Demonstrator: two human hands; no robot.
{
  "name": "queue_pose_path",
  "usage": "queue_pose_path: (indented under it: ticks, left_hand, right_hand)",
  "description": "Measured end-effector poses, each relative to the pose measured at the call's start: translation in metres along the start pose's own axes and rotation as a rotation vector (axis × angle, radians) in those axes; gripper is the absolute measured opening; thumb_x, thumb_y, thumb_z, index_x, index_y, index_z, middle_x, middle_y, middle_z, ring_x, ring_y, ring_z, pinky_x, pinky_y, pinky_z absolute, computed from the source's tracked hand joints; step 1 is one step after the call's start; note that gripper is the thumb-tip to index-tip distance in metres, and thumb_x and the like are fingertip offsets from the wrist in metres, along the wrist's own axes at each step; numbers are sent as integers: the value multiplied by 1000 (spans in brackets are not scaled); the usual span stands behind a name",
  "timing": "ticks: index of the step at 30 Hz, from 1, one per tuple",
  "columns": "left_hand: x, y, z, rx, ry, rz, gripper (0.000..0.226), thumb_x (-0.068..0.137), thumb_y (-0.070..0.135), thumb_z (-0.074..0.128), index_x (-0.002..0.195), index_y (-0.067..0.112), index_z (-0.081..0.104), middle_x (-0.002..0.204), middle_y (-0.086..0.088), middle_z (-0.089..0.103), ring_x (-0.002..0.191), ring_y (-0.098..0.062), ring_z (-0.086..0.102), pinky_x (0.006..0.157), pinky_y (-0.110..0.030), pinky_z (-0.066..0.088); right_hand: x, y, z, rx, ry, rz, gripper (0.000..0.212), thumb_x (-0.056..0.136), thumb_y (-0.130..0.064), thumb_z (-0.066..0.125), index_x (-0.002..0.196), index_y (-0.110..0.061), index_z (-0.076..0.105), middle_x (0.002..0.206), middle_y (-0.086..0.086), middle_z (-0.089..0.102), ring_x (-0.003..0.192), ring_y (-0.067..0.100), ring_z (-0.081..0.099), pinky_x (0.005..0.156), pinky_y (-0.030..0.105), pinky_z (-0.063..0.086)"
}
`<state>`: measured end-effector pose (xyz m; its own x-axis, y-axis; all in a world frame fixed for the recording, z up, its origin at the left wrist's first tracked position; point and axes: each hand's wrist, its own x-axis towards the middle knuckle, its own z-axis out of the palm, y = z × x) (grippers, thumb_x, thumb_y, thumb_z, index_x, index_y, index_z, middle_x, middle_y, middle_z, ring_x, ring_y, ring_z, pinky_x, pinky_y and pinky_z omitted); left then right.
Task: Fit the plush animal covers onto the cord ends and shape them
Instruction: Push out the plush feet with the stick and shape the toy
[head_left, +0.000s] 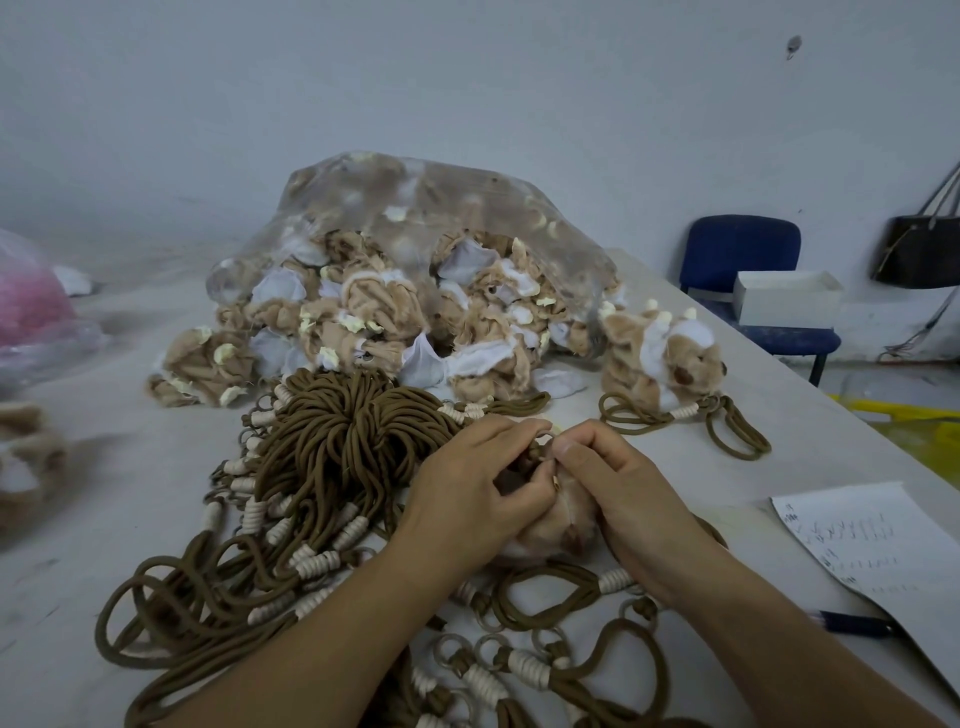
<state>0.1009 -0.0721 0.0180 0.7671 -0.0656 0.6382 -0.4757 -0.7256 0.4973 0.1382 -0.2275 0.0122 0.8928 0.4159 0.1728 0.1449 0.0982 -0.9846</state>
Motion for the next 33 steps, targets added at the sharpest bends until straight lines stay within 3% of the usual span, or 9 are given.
queue_pose_path:
  ticks: [5,10,13,17,23,26,30,33]
  left_hand:
    - [0,2,0,-1,15,10,40,83,37,50,105,13,73,97,2,68,89,-14,64,75,-35,53]
    - [0,2,1,-41,-7,40,37,84,35,51,101,10,73,94,1,67,88,-15,63,76,-32,51]
    - [0,1,1,-69,-25,44,42,85,36,50,108,9,72,99,0,66,92,-15,62,80,-29,50]
    - [0,-2,1,-77,-52,31,44,85,40,50,113,12,71,103,3,65,95,-10,60,81,-27,49]
    - [0,-4,2,-73,-50,14,40,85,40,50,108,17,71,99,7,63,91,-8,59,77,-30,51]
    - [0,-3,2,-44,-53,27,37,84,38,50,103,16,72,94,5,64,86,-11,61,72,-36,51]
    - [1,-2,1,-31,-58,18,35,82,37,48,95,14,71,87,4,62,79,-13,59,68,-37,50]
    - [1,-1,1,-29,-64,11,37,81,37,47,94,12,70,86,3,62,78,-15,59,68,-39,50]
  right_hand:
    - [1,0,-1,-8,-5,22,24,87,-38,54,77,-18,63,69,11,59,59,19,55,52,29,47]
    - [2,2,-2,43,9,62,29,85,-44,57,76,-17,64,79,15,59,75,27,54,73,45,43]
    - [2,1,-2,69,8,66,28,85,-42,59,76,-17,64,81,24,54,76,32,48,72,46,39]
    - [1,0,-1,62,11,42,31,83,-48,63,76,-18,64,77,18,56,73,26,52,66,37,45]
    - [0,1,1,-4,12,30,47,77,-54,62,86,-8,63,87,45,49,78,33,52,75,48,41]
    - [0,1,1,-18,7,38,44,78,-52,61,85,-9,64,86,40,53,77,32,53,74,47,42]
    - [2,3,-2,-18,3,64,29,83,-43,58,85,-14,65,83,16,61,76,27,54,72,46,44]
    - [2,3,-2,-8,2,79,27,84,-41,57,83,-16,66,86,14,61,79,24,56,75,44,45]
